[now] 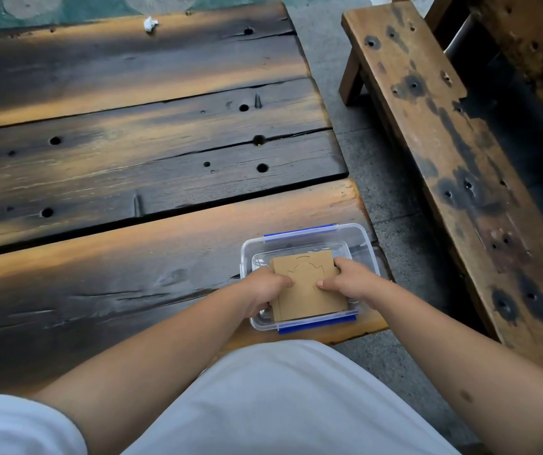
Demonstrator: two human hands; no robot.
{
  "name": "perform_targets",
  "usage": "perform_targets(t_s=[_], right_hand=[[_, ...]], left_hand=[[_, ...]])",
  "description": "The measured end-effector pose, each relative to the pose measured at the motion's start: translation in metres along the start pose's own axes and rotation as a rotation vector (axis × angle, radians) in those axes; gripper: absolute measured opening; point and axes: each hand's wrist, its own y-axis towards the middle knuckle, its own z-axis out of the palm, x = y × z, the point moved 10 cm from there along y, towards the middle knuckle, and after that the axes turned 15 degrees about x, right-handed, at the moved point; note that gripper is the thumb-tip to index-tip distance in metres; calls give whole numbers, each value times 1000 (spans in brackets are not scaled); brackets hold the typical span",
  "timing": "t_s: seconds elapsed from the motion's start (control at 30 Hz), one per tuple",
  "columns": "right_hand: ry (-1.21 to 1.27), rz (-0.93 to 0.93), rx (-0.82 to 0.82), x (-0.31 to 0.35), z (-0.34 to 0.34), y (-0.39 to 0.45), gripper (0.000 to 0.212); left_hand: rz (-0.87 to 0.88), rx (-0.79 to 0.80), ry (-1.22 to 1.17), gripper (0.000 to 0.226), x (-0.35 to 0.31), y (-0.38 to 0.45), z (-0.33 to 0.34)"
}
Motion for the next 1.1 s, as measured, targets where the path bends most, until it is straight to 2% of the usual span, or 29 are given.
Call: perform_targets(t_s=[0.2,0.27,0.4,0.6,0.77,0.87,1.1], right_hand=[[36,5,-19,2,0,0,34],[30,13,-70,3,-3,-2,41],[-81,22,-207,11,-9,-14,52],[-380,-151,-461,54,-9,-44,73],[-685,-228,-536,108,12,-67,82],[-763,-272,-538,134,24,-77,83],[-840,-347,-540,189,55,-92,90]], left_hand=[[-12,-37,19,31,-4,-8,0],[8,-121,159,34,-11,-13,-8],[200,-262,525,47,-43,-33,-15],[420,-380,780,57,-64,-81,-28],[425,-552,1025,74,-68,-128,-55],[395,-652,1147,81,-70,-151,-70],[338,-793,1187,91,-60,-198,-116]])
